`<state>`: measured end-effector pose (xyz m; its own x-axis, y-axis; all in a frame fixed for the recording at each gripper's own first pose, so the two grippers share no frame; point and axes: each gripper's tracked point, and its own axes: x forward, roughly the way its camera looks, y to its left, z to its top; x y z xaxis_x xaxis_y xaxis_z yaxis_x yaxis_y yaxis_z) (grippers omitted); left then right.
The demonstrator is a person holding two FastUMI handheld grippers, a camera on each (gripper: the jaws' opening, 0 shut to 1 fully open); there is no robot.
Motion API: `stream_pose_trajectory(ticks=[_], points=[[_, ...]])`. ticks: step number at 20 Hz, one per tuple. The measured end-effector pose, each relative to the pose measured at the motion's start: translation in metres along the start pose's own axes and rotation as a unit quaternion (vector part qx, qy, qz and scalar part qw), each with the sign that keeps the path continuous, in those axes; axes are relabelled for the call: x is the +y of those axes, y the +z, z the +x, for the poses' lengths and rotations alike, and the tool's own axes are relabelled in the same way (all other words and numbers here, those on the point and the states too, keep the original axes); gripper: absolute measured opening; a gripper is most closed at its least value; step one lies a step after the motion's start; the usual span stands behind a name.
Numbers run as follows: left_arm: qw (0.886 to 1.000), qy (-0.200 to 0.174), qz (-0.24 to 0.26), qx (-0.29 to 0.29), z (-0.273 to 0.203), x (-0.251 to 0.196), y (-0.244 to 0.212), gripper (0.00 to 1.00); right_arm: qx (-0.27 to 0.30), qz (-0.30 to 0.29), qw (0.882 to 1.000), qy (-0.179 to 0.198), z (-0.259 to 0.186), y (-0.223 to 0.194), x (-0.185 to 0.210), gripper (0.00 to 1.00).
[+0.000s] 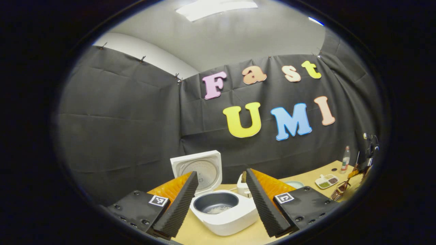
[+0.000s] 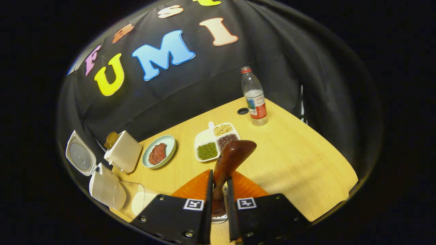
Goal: Close the left gripper, press the button to open the rice cooker; take a wooden spoon from the chopstick holder with the right hand, scoop a spoonful of rice and pour it into the rice cooker, then put the wooden spoon back into the chopstick holder.
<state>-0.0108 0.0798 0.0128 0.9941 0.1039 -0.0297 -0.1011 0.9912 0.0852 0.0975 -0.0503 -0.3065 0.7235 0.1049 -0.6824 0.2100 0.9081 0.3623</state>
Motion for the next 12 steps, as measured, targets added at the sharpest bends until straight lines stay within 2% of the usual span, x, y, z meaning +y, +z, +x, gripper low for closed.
stream_pose_trajectory(ticks=[1, 2, 3, 4, 5, 7, 12], points=[[1.000, 0.001, -0.001, -0.001, 0.000, 0.002, 0.001, 0.98, 0.000, 0.002, 1.000, 0.011, 0.004, -0.004, 0.008, 0.19], [1.000, -0.001, -0.003, -0.001, 0.000, 0.004, 0.001, 0.91, -0.009, 0.004, 1.000, 0.004, -0.007, 0.003, 0.011, 0.13], [1.000, -0.001, -0.004, -0.001, -0.001, 0.006, 0.000, 0.91, -0.016, -0.004, 1.000, 0.013, -0.006, 0.007, 0.018, 0.11], [1.000, 0.001, -0.005, -0.003, 0.000, 0.010, 0.001, 0.91, -0.027, -0.014, 0.999, 0.014, -0.017, 0.012, 0.021, 0.11], [1.000, 0.002, -0.008, -0.004, 0.000, 0.012, 0.000, 0.98, -0.029, -0.027, 0.999, 0.015, -0.022, 0.016, 0.025, 0.11], [1.000, -0.003, -0.016, -0.007, 0.002, 0.013, 0.001, 1.00, -0.050, -0.047, 0.998, 0.014, -0.035, 0.029, 0.032, 0.10], [0.999, -0.015, -0.026, -0.010, 0.005, 0.020, -0.003, 0.98, -0.103, -0.079, 0.991, 0.016, -0.069, 0.064, 0.058, 0.10]])
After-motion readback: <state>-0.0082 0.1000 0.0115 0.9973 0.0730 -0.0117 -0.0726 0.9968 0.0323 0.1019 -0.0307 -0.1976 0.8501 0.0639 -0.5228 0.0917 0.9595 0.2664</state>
